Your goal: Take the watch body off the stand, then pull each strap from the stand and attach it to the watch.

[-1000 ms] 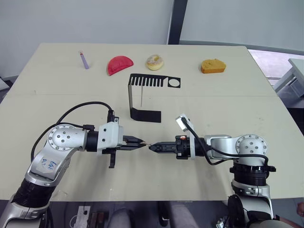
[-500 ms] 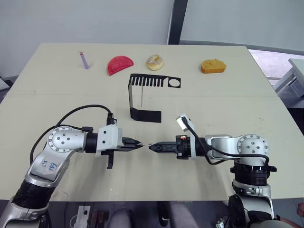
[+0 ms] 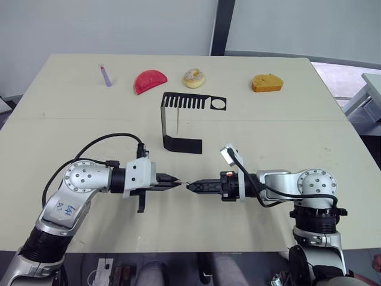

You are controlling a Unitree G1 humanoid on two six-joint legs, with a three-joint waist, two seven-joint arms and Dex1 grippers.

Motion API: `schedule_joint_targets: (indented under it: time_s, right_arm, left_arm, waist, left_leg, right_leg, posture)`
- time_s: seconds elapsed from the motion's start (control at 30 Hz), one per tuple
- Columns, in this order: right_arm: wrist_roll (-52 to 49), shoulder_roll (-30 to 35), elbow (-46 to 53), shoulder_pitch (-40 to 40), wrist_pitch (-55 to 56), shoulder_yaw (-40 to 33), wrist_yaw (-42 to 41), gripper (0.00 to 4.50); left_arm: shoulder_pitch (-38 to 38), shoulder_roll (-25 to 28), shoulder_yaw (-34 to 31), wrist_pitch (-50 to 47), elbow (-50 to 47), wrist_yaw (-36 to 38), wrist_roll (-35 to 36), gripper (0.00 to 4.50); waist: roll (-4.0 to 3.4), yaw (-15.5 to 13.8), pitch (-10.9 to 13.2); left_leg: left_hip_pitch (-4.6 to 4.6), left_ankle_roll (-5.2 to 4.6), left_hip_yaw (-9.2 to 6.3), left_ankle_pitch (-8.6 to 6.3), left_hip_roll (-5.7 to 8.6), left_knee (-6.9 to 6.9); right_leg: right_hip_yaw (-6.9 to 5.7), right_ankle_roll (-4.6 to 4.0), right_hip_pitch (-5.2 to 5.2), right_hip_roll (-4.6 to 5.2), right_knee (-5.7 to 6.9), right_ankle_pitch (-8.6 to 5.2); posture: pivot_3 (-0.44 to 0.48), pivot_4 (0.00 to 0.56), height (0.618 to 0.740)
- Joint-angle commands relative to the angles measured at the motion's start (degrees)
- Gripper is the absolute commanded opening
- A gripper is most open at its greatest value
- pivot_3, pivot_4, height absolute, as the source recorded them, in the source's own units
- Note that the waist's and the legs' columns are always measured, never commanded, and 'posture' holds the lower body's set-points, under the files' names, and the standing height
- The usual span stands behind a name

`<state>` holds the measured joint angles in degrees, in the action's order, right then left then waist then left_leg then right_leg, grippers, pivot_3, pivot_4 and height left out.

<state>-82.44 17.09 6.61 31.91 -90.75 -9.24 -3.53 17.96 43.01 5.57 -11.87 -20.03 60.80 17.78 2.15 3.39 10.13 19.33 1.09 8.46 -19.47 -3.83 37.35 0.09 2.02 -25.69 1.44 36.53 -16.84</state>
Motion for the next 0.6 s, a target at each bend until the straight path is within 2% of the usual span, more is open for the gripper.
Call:
schedule_joint_targets:
  time_s: [0.03, 0.6]
  right_arm:
    - [-3.2, 0.5, 1.0, -0.6, 1.6, 0.2, 1.2, 1.60]
    - [-10.9, 4.6, 0.7, -1.4, 8.1, 5.4, 5.7, 1.60]
  left_arm:
    - [0.4, -0.3, -0.1, 0.2, -2.4, -0.3, 0.3, 0.00]
    - [0.6, -1.0, 0.7, 0.5, -1.6, 0.0, -0.3, 0.00]
  waist:
    - [0.00, 0.0, 0.0]
    - [0.00, 0.0, 0.0]
  left_leg:
    - [0.00, 0.00, 0.00, 0.00, 0.00, 0.00]
    - [0.00, 0.00, 0.00, 0.00, 0.00, 0.00]
  right_leg:
    - [0.00, 0.00, 0.00, 0.00, 0.00, 0.00]
    - [0.01, 0.00, 0.00, 0.00, -0.01, 0.00]
  posture:
    - [0.000, 0.150, 0.740]
    - [0.000, 0.150, 0.740]
